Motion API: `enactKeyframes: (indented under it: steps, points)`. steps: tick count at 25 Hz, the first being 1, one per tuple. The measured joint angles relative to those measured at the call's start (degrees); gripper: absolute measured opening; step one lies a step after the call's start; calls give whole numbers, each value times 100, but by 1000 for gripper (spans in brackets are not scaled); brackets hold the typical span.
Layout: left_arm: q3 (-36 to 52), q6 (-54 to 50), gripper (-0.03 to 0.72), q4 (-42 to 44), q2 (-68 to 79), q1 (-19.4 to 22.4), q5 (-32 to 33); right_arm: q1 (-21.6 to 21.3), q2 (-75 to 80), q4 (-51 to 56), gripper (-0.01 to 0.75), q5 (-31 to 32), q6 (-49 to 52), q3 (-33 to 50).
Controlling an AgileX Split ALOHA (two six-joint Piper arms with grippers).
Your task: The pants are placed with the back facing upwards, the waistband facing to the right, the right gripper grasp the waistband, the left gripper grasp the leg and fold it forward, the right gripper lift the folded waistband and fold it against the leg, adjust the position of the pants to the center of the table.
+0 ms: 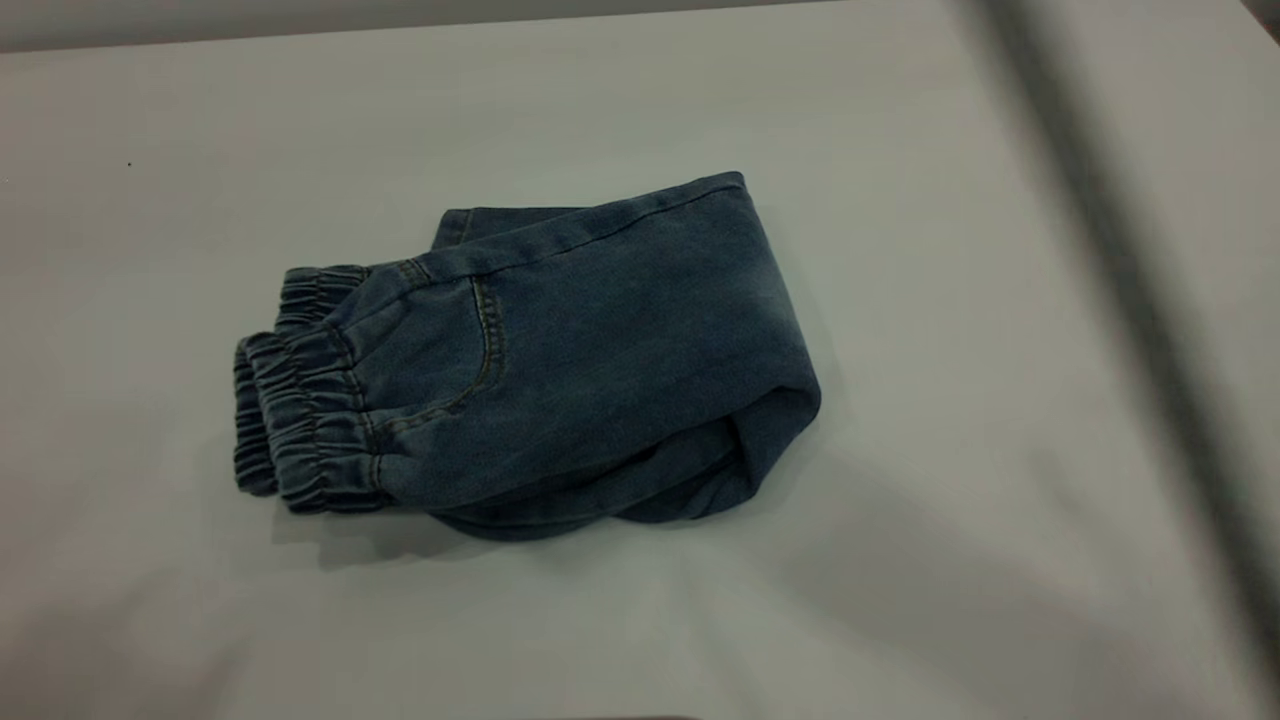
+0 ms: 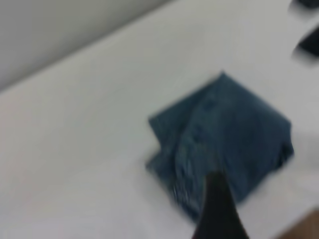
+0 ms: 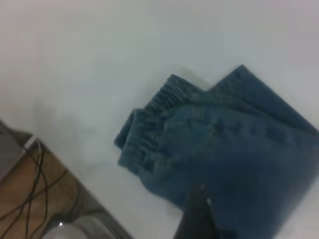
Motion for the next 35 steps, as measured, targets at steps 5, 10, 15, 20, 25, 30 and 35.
enactKeyframes:
  steps: [5, 10, 15, 20, 25, 30, 35]
  points:
    - [24, -25, 443, 22, -421, 0, 298, 0, -1595, -7, 472, 39, -90, 1556]
    - [705, -133, 443, 22, -851, 0, 298, 0, -3339, -247, 448, 39, -76, 3359]
    - [2015, -162, 443, 6, -1254, 0, 298, 0, -5118, -748, 438, -14, -17, 5081]
    - [3350, -416, 443, -1, -1720, 0, 298, 0, -6747, -922, 437, -212, 301, 6620]
    - [4088, -628, 443, -1, -2228, 0, 269, 0, -8132, -926, 437, -367, 550, 7731]
    - [4143, -618, 443, -1, -2578, 0, -176, 0, -8868, -782, 437, -575, 539, 8370]
    - [4180, -588, 443, -1, -2599, 0, -306, 0, -8941, -591, 437, -662, 342, 8404]
